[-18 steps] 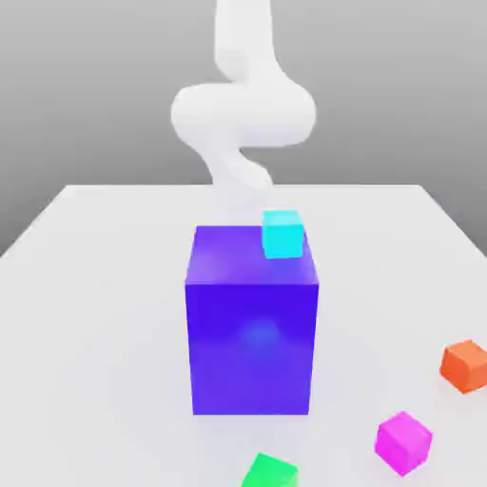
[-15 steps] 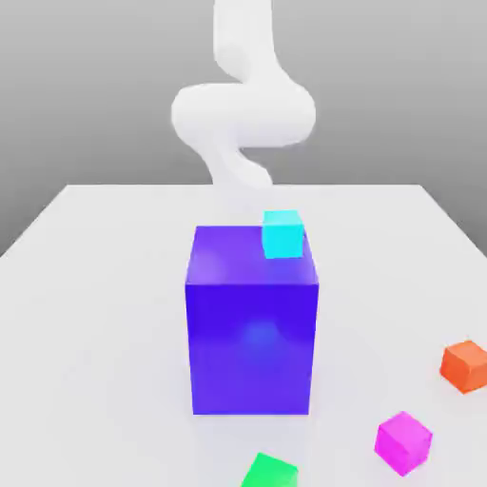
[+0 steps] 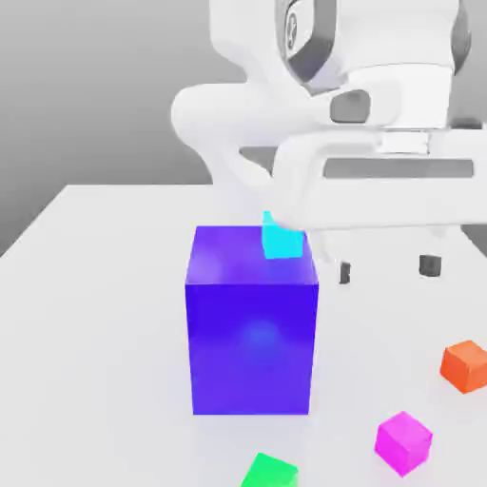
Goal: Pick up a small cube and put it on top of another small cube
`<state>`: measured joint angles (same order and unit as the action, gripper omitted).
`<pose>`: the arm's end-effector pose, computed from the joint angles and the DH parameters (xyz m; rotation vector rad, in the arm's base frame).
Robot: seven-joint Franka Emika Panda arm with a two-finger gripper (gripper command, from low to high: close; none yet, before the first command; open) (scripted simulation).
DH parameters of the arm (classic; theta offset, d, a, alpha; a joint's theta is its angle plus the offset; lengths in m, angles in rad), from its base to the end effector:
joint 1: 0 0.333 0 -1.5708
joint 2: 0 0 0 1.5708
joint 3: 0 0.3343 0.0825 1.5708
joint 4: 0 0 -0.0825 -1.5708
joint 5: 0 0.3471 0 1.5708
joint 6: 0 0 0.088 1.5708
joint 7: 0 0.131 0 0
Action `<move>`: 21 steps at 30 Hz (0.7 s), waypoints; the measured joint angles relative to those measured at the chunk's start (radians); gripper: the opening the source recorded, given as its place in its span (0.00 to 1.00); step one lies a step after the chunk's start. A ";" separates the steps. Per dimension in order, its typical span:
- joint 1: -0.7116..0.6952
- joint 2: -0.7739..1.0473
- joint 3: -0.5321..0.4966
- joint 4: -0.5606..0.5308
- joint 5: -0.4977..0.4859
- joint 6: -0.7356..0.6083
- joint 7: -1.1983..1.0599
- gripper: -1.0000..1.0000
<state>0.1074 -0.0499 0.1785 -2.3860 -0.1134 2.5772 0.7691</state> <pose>0.4698 0.1390 0.3834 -3.0079 0.6000 -0.3818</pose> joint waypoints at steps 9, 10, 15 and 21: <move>0.074 0.325 0.038 -0.034 -0.041 0.126 -0.018 0.50; 0.083 0.361 0.032 -0.031 -0.053 0.149 -0.011 0.50; 0.131 0.502 -0.023 -0.003 -0.106 0.253 0.028 0.00; 0.132 0.507 -0.025 -0.002 -0.110 0.257 0.031 0.00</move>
<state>0.2395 0.4573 0.1536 -2.3881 -0.2231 2.8340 0.7997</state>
